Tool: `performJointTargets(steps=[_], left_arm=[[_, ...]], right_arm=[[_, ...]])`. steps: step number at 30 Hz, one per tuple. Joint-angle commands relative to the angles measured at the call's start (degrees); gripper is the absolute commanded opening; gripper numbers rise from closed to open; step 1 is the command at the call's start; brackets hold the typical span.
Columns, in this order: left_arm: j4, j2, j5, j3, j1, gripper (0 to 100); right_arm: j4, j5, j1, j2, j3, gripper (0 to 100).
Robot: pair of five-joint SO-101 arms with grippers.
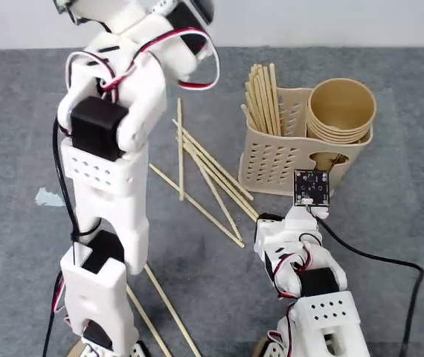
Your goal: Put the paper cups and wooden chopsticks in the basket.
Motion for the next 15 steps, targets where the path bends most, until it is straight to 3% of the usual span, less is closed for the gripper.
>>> performJointTargets(steps=[1, 4, 12, 15], left_arm=[[-1.8, -3.6, 0.4, -2.2, 0.3, 1], [1.1, -3.5, -0.3, -2.0, -1.2, 1], [18.5, -3.9, -0.6, -2.1, -9.0, 2], [22.8, -4.0, -4.6, -1.9, -12.7, 2]], right_arm=[[-1.5, -0.2, 0.4, -1.1, -0.4, 1.8], [-1.5, -0.1, 0.4, -1.1, -0.4, 1.8], [-1.5, -0.1, 0.3, -1.1, -0.4, 2.2], [-1.1, 0.0, 0.3, -1.1, -0.8, 2.2]])
